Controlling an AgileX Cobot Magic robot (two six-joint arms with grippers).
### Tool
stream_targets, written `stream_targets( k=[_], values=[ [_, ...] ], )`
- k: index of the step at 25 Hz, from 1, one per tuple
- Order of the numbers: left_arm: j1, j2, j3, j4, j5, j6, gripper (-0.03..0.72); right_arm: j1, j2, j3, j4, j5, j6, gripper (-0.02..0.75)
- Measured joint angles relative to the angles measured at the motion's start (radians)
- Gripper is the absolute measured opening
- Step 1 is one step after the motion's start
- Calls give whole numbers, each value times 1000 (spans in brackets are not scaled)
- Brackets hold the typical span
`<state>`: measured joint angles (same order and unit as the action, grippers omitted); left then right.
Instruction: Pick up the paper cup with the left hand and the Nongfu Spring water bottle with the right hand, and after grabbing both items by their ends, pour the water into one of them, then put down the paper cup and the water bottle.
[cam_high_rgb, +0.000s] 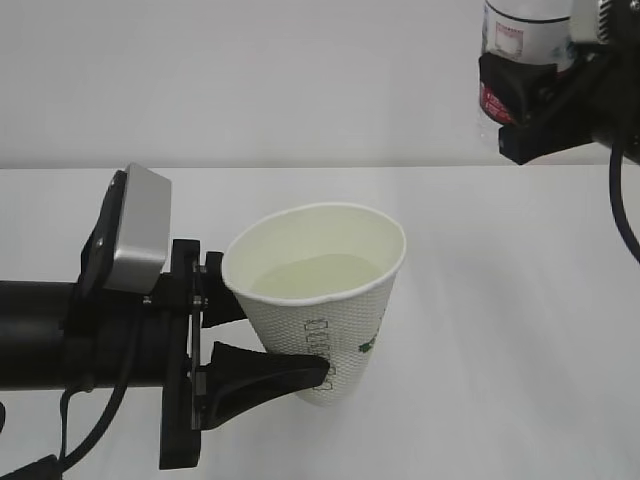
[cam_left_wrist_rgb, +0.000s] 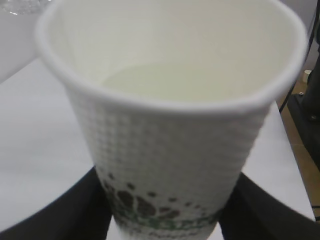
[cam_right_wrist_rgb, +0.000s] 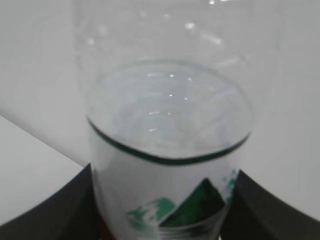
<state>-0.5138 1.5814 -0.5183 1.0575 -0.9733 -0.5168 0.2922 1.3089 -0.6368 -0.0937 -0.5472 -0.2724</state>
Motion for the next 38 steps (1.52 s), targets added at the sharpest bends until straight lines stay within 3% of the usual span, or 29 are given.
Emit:
stream_targets(
  k=[17, 21, 30, 38],
  values=[
    [0, 0, 0, 0, 0, 0, 438, 0, 148, 0, 258, -93, -147, 450],
    [0, 0, 0, 0, 4, 0, 438, -26, 164, 0, 269, -116, -156, 450],
    [0, 0, 0, -4, 20, 0, 438, -168, 168, 0, 295, -120, -152, 450],
    [0, 0, 0, -28, 22, 0, 438, -185, 174, 0, 256, -121, -40, 450]
  ],
)
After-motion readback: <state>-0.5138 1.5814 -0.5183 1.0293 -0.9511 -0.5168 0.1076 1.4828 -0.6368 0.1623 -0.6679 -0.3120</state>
